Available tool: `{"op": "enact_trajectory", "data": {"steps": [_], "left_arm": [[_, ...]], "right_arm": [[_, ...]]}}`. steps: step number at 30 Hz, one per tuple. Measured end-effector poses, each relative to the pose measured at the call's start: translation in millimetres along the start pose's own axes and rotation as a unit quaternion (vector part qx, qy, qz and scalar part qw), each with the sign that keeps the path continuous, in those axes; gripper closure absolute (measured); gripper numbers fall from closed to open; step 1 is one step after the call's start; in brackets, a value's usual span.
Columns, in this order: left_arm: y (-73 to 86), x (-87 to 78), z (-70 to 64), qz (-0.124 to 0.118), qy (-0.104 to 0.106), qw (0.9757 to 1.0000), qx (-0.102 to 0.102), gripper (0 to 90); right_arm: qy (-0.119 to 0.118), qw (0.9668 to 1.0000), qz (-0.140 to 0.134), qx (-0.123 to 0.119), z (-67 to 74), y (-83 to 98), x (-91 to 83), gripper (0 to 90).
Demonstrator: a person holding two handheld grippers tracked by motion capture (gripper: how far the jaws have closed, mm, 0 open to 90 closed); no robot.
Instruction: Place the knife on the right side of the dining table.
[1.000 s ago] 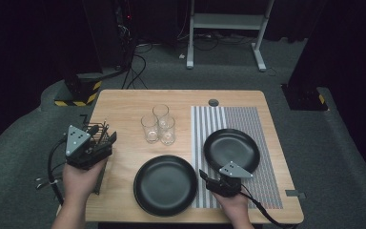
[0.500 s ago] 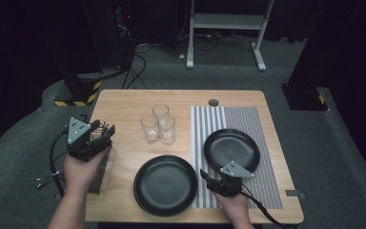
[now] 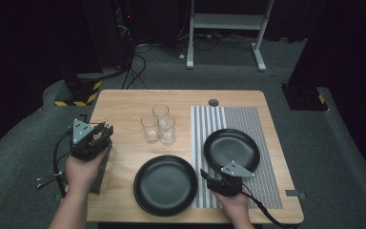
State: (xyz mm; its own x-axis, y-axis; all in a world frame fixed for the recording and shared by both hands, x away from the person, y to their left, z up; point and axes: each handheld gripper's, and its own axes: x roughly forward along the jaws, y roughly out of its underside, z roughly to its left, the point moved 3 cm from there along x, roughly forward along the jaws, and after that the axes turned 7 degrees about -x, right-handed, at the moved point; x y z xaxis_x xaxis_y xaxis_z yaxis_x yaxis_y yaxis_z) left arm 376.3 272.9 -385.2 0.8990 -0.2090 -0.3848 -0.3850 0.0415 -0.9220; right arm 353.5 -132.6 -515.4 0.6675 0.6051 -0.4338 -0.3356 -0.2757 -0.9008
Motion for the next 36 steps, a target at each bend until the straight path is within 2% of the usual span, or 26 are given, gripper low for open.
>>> {"op": "enact_trajectory", "data": {"steps": [6,11,17,21,36], "left_arm": [[0.4,0.1,-2.8,-0.003,-0.007,0.9999,0.011,68.9],[-0.6,-1.8,-0.7,-0.009,-0.003,1.0000,-0.002,73.0],[-1.3,-3.5,0.0,-0.013,-0.005,0.9999,-0.001,73.7],[-3.8,-6.8,1.9,-0.025,0.000,0.9996,-0.011,75.0],[-9.9,-16.8,12.7,-0.051,0.003,0.9984,-0.025,78.5]], "right_arm": [[0.001,1.0000,-0.001,0.002,-0.9,0.0,-0.7,40.9],[0.001,1.0000,-0.002,0.004,-1.5,0.1,-0.7,40.9],[0.001,1.0000,-0.001,0.004,-1.7,0.3,-0.5,41.0],[0.001,1.0000,-0.002,0.004,-1.7,0.3,-0.5,41.1],[0.001,1.0000,-0.001,0.004,-2.0,1.0,0.1,41.2]]}}
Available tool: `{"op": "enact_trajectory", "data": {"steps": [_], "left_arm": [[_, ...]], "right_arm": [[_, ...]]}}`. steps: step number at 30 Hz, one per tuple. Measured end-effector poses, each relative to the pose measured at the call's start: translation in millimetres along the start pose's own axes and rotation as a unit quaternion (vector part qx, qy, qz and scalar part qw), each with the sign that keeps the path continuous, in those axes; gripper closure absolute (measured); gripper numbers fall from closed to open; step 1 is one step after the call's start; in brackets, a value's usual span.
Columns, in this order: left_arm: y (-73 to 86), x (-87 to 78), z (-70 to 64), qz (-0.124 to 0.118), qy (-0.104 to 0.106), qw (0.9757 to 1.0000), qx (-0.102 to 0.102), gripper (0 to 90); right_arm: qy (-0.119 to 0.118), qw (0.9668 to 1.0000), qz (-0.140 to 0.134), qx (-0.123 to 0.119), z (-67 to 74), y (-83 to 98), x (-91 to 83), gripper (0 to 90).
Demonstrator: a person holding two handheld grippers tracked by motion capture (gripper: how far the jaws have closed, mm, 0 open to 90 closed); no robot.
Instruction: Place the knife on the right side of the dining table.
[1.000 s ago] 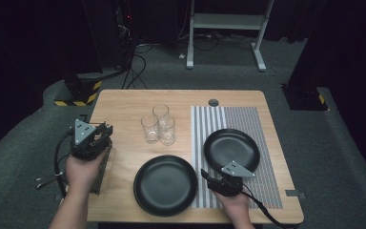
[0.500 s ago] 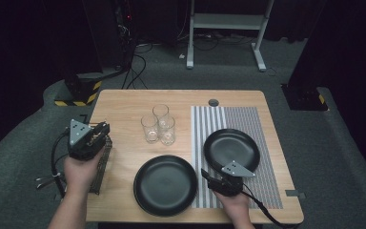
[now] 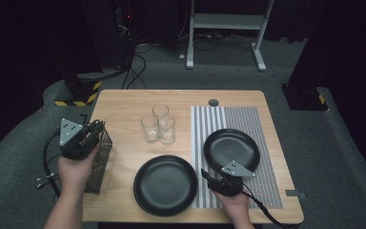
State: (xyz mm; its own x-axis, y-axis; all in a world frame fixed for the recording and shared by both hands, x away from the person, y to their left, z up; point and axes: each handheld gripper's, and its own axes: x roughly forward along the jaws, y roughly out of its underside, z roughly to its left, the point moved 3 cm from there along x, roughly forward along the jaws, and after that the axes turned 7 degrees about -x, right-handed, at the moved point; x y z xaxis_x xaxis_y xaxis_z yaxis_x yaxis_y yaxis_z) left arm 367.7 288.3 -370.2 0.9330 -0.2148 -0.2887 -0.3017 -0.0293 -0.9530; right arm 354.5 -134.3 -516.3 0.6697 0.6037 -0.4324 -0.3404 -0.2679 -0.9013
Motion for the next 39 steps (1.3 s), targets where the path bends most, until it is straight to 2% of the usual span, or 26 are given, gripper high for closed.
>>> {"op": "enact_trajectory", "data": {"steps": [13,22,32,39], "left_arm": [[0.4,-4.2,8.7,-0.018,0.001,0.9998,-0.006,80.0],[-0.2,-5.0,11.1,-0.022,-0.006,0.9997,-0.010,80.4],[-2.8,-10.6,17.6,-0.038,-0.019,0.9990,-0.016,82.6],[-5.5,-11.5,17.7,-0.047,-0.020,0.9986,-0.016,82.6]], "right_arm": [[0.001,1.0000,0.000,0.000,-0.5,0.5,0.1,41.2],[0.001,1.0000,0.000,0.001,-0.9,0.9,0.0,41.3],[0.002,1.0000,0.000,0.001,-0.9,1.4,0.5,41.4],[0.002,1.0000,-0.001,0.001,-1.8,1.5,0.5,41.7]]}}
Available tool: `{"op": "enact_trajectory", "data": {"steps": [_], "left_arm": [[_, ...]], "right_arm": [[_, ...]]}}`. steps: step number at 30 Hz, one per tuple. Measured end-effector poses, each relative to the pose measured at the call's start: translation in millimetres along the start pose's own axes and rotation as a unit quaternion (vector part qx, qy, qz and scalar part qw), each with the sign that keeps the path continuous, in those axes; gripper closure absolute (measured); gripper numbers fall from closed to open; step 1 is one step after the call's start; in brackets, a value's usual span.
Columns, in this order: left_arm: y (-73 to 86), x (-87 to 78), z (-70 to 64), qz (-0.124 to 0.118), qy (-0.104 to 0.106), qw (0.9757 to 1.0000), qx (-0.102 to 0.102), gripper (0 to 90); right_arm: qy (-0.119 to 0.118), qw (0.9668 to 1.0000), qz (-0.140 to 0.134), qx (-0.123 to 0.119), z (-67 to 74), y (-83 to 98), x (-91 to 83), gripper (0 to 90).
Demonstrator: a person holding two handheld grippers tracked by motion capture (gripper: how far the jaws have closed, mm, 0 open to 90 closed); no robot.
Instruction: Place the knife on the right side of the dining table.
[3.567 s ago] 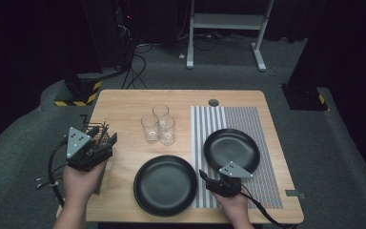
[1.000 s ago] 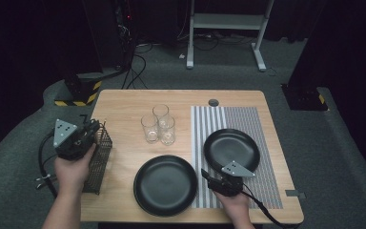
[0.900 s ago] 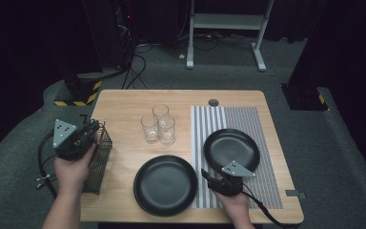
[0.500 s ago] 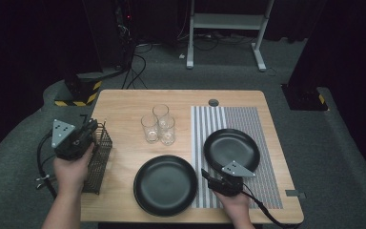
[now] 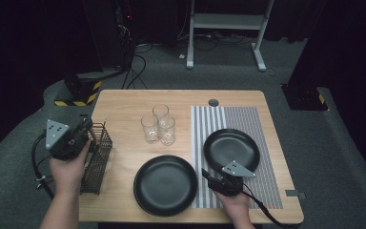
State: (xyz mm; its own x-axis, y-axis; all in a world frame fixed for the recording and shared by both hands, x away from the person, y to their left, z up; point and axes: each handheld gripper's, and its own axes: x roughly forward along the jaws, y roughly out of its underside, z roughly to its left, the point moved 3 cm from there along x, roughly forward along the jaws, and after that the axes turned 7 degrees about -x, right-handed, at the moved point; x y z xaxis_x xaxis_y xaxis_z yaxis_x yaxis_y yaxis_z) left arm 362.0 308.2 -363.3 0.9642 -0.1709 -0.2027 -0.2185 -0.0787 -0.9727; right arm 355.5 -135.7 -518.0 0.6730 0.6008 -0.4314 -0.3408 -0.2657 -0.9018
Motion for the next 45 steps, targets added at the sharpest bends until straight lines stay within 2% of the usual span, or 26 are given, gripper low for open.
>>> {"op": "enact_trajectory", "data": {"steps": [17,25,33,36,42,45], "left_arm": [[-9.9,-2.4,-1.1,-0.037,-0.008,0.9993,0.003,82.7],[-10.6,-5.8,1.0,-0.063,-0.012,0.9979,0.003,82.7],[-17.7,-8.8,-0.9,-0.079,-0.020,0.9966,0.009,82.7],[-21.4,-11.1,-2.9,-0.085,-0.022,0.9961,0.012,82.7],[-29.4,-14.1,-6.6,-0.094,-0.022,0.9952,0.019,82.7],[-33.1,-14.7,-7.5,-0.097,-0.021,0.9948,0.021,82.7]], "right_arm": [[0.007,0.9999,-0.001,-0.009,0.4,-1.1,-1.5,41.6],[0.020,0.9992,-0.005,-0.034,1.4,-6.2,-8.5,41.3],[0.019,0.9991,-0.004,-0.039,-6.4,-1.4,-14.0,36.6],[0.027,0.9986,0.001,-0.045,-7.4,1.9,-13.5,33.0],[0.034,0.9985,-0.001,-0.042,-8.9,4.7,-13.1,27.6],[0.030,0.9988,0.003,-0.038,-10.2,5.4,-12.3,25.0]]}}
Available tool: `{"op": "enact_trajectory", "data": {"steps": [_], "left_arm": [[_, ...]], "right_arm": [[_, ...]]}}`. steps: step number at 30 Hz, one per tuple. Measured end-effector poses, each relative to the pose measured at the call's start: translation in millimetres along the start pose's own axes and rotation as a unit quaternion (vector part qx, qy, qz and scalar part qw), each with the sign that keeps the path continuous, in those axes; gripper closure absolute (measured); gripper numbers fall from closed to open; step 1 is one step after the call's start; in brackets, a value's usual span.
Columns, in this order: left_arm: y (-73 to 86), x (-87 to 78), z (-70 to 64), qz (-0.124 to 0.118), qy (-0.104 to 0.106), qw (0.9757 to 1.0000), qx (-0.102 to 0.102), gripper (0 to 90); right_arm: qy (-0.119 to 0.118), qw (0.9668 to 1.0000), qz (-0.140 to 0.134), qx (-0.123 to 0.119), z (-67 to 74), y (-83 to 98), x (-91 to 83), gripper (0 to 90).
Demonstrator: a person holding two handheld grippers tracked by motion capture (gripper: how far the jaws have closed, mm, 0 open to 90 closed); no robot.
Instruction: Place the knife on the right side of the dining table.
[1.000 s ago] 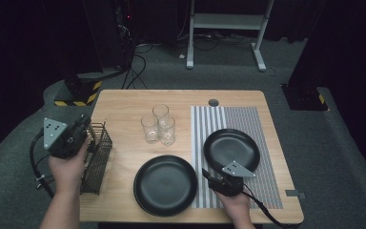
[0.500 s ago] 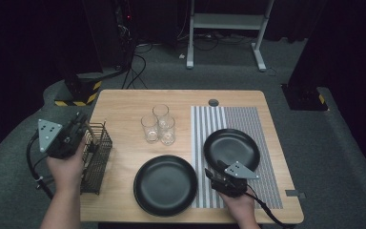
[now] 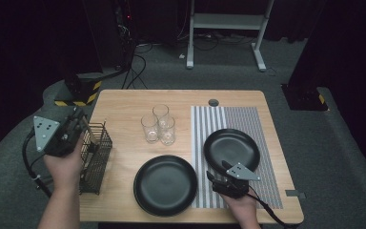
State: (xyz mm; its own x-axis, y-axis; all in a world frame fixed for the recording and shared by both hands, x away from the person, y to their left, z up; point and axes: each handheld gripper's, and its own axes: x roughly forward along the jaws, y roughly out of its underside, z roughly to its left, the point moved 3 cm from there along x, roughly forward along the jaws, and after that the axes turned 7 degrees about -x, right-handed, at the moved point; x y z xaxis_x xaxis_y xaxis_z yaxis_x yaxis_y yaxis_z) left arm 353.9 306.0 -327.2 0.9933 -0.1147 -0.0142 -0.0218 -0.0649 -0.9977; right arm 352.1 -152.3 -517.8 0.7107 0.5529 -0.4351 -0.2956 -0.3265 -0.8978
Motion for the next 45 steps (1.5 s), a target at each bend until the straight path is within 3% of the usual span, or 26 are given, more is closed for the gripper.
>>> {"op": "enact_trajectory", "data": {"steps": [12,21,33,37,45], "left_arm": [[-16.4,-3.9,-4.6,-0.020,0.002,0.9998,0.007,82.7],[-31.4,-6.6,-8.8,-0.033,0.005,0.9994,0.009,82.7],[-46.8,-9.4,-16.0,-0.050,0.012,0.9987,0.006,82.8],[-48.4,-10.7,-18.8,-0.053,0.017,0.9984,0.001,82.8],[-42.8,-12.2,-25.2,-0.052,0.029,0.9981,-0.012,82.8]], "right_arm": [[-0.002,1.0000,-0.008,0.002,-1.1,-1.3,0.3,10.1],[-0.022,0.9996,0.015,0.003,-0.7,1.3,5.0,8.6],[-0.017,0.9997,0.015,-0.003,-0.6,1.8,5.0,9.7],[-0.018,0.9995,0.027,0.000,-0.6,3.1,5.6,10.9],[-0.022,0.9994,0.025,0.002,-0.5,2.4,5.1,10.8]]}}
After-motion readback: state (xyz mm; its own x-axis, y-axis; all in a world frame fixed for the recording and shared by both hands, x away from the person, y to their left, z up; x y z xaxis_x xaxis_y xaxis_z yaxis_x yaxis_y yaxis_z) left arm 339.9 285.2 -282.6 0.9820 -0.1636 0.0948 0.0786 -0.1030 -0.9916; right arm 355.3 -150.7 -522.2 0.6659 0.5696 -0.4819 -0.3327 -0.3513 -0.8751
